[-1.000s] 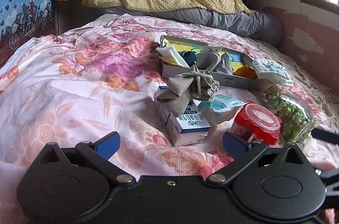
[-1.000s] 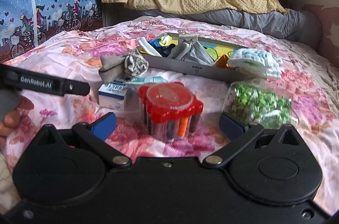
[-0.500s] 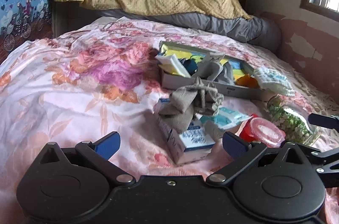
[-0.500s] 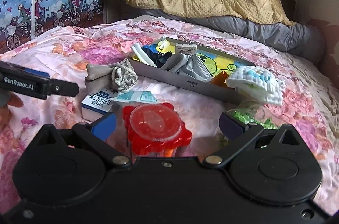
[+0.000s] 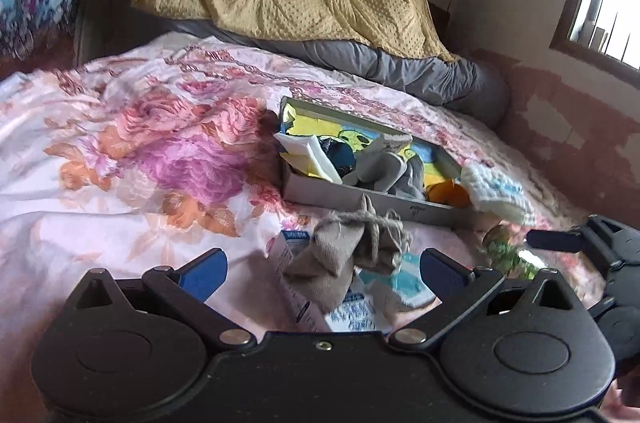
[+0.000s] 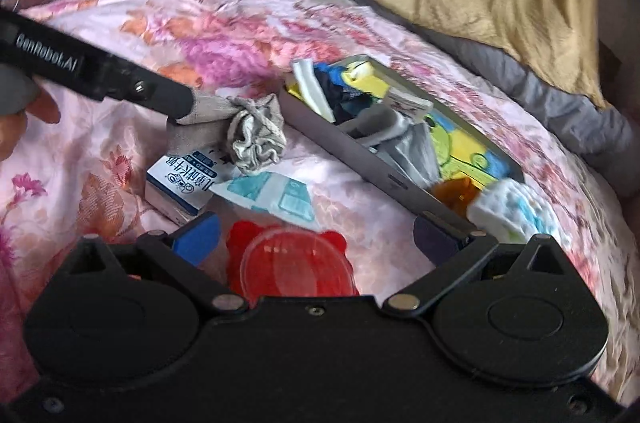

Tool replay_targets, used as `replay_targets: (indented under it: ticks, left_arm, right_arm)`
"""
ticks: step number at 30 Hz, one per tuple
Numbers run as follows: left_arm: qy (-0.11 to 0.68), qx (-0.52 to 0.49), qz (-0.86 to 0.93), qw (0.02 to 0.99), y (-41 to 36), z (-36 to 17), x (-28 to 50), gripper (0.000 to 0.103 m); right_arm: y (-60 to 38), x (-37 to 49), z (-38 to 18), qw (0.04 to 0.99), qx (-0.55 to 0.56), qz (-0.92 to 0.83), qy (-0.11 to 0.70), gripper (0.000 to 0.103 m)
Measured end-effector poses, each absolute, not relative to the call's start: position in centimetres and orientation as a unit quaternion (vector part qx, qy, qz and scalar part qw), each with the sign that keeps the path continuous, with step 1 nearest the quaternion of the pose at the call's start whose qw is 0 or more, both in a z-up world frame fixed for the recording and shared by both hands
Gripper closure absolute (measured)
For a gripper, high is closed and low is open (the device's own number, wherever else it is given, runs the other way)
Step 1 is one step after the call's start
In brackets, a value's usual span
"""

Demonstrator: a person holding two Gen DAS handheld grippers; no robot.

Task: Organize soft objects
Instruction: 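Close the left tool on the gray tied sock while the right tool grips the blue-white packet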

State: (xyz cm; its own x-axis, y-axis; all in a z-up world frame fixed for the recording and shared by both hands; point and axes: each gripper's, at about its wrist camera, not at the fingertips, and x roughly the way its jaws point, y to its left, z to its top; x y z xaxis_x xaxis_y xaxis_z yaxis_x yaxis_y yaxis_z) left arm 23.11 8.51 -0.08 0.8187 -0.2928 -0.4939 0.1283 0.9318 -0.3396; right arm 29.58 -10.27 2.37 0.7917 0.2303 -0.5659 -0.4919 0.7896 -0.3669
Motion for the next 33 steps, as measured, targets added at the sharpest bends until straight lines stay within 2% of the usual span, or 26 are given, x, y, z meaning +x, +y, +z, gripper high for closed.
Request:
replay_targets:
  ticks: [5, 14, 16, 18, 21, 24, 26, 29, 30, 32, 33]
  left_arm:
    - [0.306, -0.188, -0.134, 0.923, 9.9, -1.2, 25.4, 0.004]
    - [0.334, -0.205, -0.156, 0.907, 10.8, -2.0, 27.5, 0.030]
    - [0.339, -0.202, -0.162, 0.904, 10.7, -2.1, 27.6, 0.041]
    - [0.345, -0.197, -0.166, 0.903, 10.6, -2.2, 27.8, 0.046]
    - [0.352, -0.194, -0.169, 0.900, 10.5, -2.3, 28.2, 0.049]
    - [0.354, -0.192, -0.167, 0.900, 10.4, -2.5, 28.3, 0.057]
    - [0.354, -0.195, -0.166, 0.899, 10.5, -2.5, 28.4, 0.058]
    - [0.354, -0.203, -0.165, 0.898, 10.7, -2.5, 28.5, 0.062]
    - [0.353, -0.205, -0.163, 0.898, 10.8, -2.5, 28.5, 0.065]
    - [0.351, -0.208, -0.160, 0.899, 10.9, -2.4, 28.4, 0.070]
    - [0.349, -0.209, -0.158, 0.900, 11.0, -2.4, 28.4, 0.074]
  right_arm:
    - [-7.9, 32.1, 2.3, 0.883, -0.281, 0.236, 0.292, 0.001]
    - [-4.3, 36.0, 1.0, 0.847, -0.339, 0.242, 0.332, 0.001]
    - [-4.0, 36.6, 0.6, 0.842, -0.339, 0.245, 0.340, 0.001]
    - [-3.7, 37.1, 0.4, 0.839, -0.338, 0.249, 0.346, 0.001]
    - [-3.6, 37.6, 0.2, 0.836, -0.341, 0.251, 0.349, 0.010]
    - [-4.0, 38.4, -0.2, 0.834, -0.336, 0.253, 0.357, 0.021]
    - [-4.2, 38.6, -0.3, 0.833, -0.335, 0.252, 0.360, 0.035]
    - [-4.6, 38.7, -0.3, 0.832, -0.326, 0.261, 0.365, 0.043]
    - [-4.6, 38.7, -0.3, 0.833, -0.323, 0.262, 0.365, 0.045]
    - [-4.5, 38.6, -0.2, 0.836, -0.324, 0.261, 0.358, 0.057]
    - [-4.6, 38.6, -0.3, 0.836, -0.324, 0.263, 0.356, 0.058]
